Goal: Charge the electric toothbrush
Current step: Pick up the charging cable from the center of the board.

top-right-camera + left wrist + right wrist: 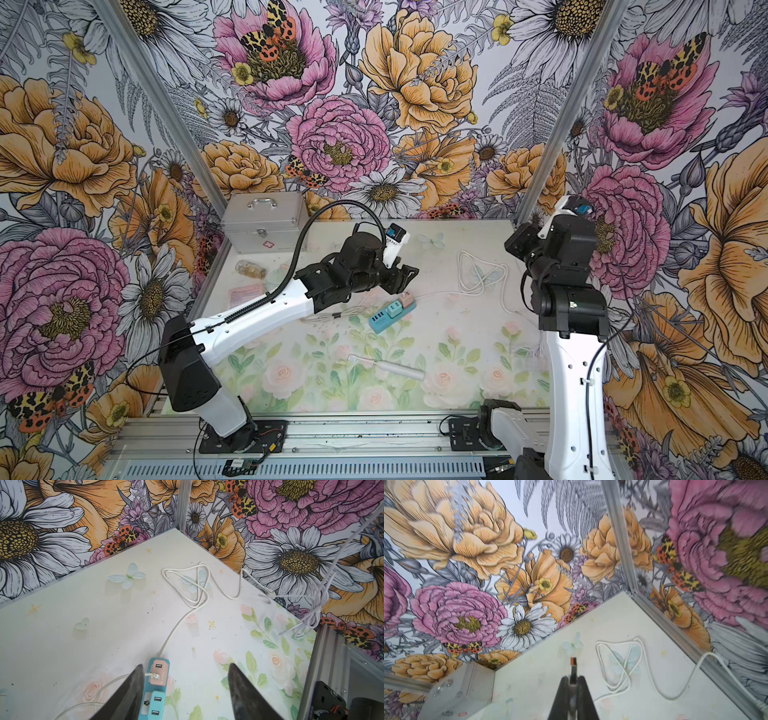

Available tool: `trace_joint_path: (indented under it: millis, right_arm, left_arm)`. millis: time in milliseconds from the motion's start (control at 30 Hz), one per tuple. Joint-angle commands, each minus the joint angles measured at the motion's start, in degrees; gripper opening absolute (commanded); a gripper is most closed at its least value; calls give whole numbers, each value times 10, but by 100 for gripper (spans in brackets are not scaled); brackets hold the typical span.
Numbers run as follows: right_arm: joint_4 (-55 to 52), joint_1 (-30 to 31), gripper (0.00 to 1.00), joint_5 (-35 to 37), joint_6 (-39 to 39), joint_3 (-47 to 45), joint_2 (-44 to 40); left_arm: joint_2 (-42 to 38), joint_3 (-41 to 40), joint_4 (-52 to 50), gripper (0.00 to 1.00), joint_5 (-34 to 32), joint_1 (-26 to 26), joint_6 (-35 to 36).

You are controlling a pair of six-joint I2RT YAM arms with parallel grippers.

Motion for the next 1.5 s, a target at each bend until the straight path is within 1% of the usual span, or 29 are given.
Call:
trace_joint_path:
  millis: [0, 100, 167, 233, 267, 333, 467, 567, 600, 667, 733, 833, 1000, 1133, 1200, 1267, 1400, 1467]
  right_arm:
    - [29, 18, 0, -91, -26, -81, 22]
    - [59, 46, 0, -113, -49, -122, 32]
    - [81, 70, 0, -143, -74, -132, 45]
    - [86, 98, 0, -145, -101, -135, 62]
    - [89, 108, 0, -155, -108, -136, 71]
    - [116, 123, 0, -201, -108, -144, 85]
    - [133, 168, 0, -243, -140, -113, 108]
    - [148, 189, 0, -304, -155, -97, 126]
    - [155, 200, 0, -314, -160, -99, 129]
    - [159, 215, 0, -304, -165, -104, 132]
    - [159, 218, 0, -314, -165, -110, 135]
    - [175, 220, 0, -323, -155, -126, 117]
    - [177, 220, 0, -308, -143, -143, 93]
    - [181, 220, 0, -306, -136, -149, 86]
    - [190, 220, 0, -300, -130, -157, 83]
    - [197, 220, 0, -300, -125, -162, 83]
    - [210, 220, 0, -289, -118, -175, 81]
    - [213, 219, 0, -289, -117, -177, 80]
  left_arm:
    - [-35, -30, 34, 64, 4, -2, -1]
    - [-48, -54, 41, 64, -6, 2, -6]
    - [-58, -70, 50, 63, 3, 7, -5]
    - [-70, -90, 66, 62, 5, 13, 2]
    - [-75, -97, 73, 62, 14, 18, 4]
    - [-81, -105, 73, 61, 39, 34, -2]
    - [-95, -118, 82, 59, 79, 53, 5]
    - [-99, -122, 83, 58, 97, 54, 16]
    - [-100, -124, 85, 58, 99, 55, 17]
    - [-97, -126, 88, 56, 112, 56, 9]
    - [-89, -128, 94, 52, 136, 51, 8]
    - [-71, -129, 113, 51, 134, 36, 1]
    - [-38, -146, 200, 45, 150, 14, -55]
    - [-15, -145, 225, 41, 149, 5, -78]
    - [-5, -147, 240, 35, 145, 5, -97]
    - [3, -150, 252, 32, 138, 5, -109]
    - [11, -159, 284, 19, 118, 2, -129]
    - [12, -166, 300, 15, 108, 2, -135]
